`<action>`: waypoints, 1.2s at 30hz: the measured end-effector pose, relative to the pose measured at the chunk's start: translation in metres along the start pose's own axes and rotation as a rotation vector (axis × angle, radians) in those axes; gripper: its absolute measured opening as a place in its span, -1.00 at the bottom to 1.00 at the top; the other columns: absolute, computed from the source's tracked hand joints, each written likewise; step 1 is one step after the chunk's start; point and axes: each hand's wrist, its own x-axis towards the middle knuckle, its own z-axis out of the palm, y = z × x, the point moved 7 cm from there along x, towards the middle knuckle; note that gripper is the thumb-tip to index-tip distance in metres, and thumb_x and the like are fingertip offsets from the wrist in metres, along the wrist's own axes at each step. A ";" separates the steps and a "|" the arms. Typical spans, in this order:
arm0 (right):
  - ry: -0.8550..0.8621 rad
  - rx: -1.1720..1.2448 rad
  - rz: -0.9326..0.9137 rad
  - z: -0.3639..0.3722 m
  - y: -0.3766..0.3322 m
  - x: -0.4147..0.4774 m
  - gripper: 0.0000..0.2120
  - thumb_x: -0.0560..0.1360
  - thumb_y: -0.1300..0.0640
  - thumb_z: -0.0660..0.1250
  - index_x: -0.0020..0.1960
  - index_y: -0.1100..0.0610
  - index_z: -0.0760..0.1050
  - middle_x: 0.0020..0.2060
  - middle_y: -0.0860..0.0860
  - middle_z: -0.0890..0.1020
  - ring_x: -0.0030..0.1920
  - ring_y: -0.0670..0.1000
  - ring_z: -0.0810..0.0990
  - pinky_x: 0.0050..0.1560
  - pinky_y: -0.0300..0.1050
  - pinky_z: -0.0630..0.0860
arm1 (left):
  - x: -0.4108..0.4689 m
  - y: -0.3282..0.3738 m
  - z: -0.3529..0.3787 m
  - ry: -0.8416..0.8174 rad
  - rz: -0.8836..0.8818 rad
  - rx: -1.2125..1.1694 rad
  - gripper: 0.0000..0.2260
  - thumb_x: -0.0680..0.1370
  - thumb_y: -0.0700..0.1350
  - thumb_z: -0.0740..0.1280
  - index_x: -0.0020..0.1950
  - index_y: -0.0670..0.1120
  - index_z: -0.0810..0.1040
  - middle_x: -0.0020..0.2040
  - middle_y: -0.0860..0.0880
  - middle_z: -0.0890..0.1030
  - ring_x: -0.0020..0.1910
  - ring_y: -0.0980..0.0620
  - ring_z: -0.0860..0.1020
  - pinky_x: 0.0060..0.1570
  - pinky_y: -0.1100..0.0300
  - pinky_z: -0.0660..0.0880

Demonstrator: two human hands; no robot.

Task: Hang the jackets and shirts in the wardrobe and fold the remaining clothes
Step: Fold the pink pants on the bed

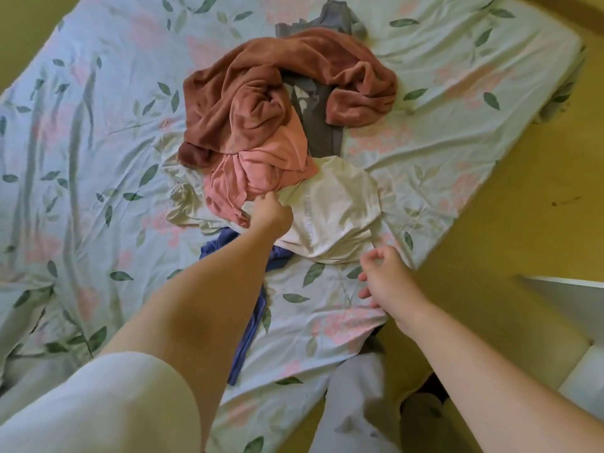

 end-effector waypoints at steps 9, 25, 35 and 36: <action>0.006 -0.047 -0.037 0.007 -0.042 0.060 -0.87 0.66 -0.06 0.14 0.13 -0.03 0.39 -0.13 0.01 0.62 -0.18 0.05 0.68 -0.18 0.02 0.57 | 0.093 0.041 -0.043 0.158 0.075 0.061 -0.37 0.37 0.27 0.21 0.40 0.08 0.47 0.67 -0.11 -0.07 0.48 -0.25 0.32 0.34 0.04 0.29; -0.092 -0.158 -0.025 0.000 -0.054 0.022 -0.80 0.67 -0.10 0.14 0.12 0.00 0.42 -0.10 0.03 0.63 -0.07 0.14 0.68 -0.20 -0.02 0.53 | 0.047 0.060 -0.114 0.289 -0.078 -0.564 -0.51 0.55 -0.17 0.30 0.47 -0.21 0.31 0.04 -0.04 0.45 0.02 -0.02 0.48 -0.01 0.14 0.48; -0.057 -0.148 -0.255 -0.024 -0.120 -0.075 -0.66 0.57 0.01 0.36 0.28 -0.02 0.33 -0.02 0.05 0.62 -0.07 0.07 0.65 -0.04 -0.01 0.65 | -0.159 0.140 -0.197 0.067 0.280 -1.046 -0.88 0.60 -0.01 0.42 -0.07 -0.01 0.70 -0.13 0.02 0.75 -0.04 0.05 0.72 0.03 0.13 0.66; -0.052 -0.113 -0.304 -0.031 -0.128 -0.087 -0.63 0.55 0.03 0.40 0.28 -0.05 0.32 -0.03 -0.04 0.59 -0.08 -0.03 0.62 -0.06 -0.18 0.63 | -0.180 0.151 -0.202 -0.003 0.320 -1.114 -0.85 0.61 0.00 0.41 -0.03 -0.05 0.70 -0.08 -0.05 0.76 -0.01 -0.01 0.72 0.09 0.05 0.65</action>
